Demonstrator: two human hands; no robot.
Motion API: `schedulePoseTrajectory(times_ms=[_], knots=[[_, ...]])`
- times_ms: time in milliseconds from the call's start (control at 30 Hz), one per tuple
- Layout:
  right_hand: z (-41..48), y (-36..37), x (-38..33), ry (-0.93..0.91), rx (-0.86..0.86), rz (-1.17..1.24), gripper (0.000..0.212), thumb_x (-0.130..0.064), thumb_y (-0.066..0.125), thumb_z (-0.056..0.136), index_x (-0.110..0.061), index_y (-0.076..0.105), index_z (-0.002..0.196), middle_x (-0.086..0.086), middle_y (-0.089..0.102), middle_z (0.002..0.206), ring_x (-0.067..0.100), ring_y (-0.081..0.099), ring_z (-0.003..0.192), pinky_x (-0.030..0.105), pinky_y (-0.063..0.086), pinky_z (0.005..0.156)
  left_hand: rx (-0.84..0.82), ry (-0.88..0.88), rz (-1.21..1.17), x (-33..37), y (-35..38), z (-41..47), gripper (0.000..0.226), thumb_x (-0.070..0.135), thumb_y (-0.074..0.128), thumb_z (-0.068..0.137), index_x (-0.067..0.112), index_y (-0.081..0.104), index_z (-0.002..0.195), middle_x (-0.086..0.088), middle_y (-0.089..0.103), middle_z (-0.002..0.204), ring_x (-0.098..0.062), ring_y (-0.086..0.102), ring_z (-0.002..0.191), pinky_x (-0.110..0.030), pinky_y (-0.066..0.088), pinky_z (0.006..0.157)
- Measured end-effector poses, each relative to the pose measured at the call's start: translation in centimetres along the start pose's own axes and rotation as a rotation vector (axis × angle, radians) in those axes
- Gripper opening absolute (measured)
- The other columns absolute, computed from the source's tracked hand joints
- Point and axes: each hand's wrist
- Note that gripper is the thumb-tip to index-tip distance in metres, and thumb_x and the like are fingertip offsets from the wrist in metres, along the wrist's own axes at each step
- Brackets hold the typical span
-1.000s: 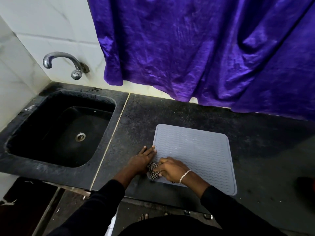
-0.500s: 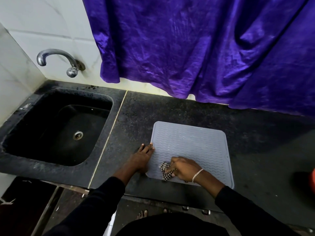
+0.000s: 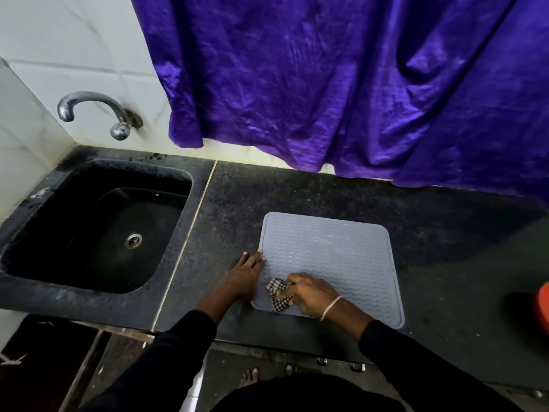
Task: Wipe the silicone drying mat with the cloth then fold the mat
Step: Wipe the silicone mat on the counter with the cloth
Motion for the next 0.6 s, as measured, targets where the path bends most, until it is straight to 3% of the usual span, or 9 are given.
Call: schedulePoseTrajectory(times_ms=[233,433,600], knots=[[-1.4,-1.3,1.8,0.048,-0.016,-0.044,0.042,-0.025,0.061,0.087,-0.04,0.062,0.127,-0.003,0.056,0.117,0.025,0.055,0.111,0.033,0.048,0.077,-0.029,-0.06,-0.038,0.6,0.0,0.0,0.108,0.022,0.073,0.085,0.015,-0.002,0.161,-0.001,-0.014,0.169,-0.034,-0.009,0.156,-0.051,0.02,0.125],[-0.3,-0.1,-1.2,0.006,0.024,0.001,0.037,-0.034,0.063,0.088,-0.042,0.061,0.124,-0.004,0.055,0.114,0.027,0.055,0.109,0.035,0.052,0.084,-0.034,-0.071,-0.036,1.0,-0.4,0.2,0.11,0.029,0.075,0.083,0.012,0.0,0.161,-0.003,-0.012,0.169,-0.037,-0.008,0.155,-0.049,0.018,0.126],[-3.0,1.5,0.7,0.043,0.034,0.034,0.04,-0.036,0.063,0.089,-0.047,0.058,0.127,-0.009,0.052,0.121,0.021,0.051,0.116,0.034,0.049,0.088,-0.038,-0.091,-0.041,1.4,-0.4,0.2,0.105,0.023,0.07,0.084,0.01,0.0,0.161,-0.005,-0.011,0.169,-0.037,-0.009,0.155,-0.05,0.017,0.126]])
Point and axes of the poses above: each hand's wrist, its own z-axis towards the middle knuckle, its own y-axis out of the palm, x = y × z
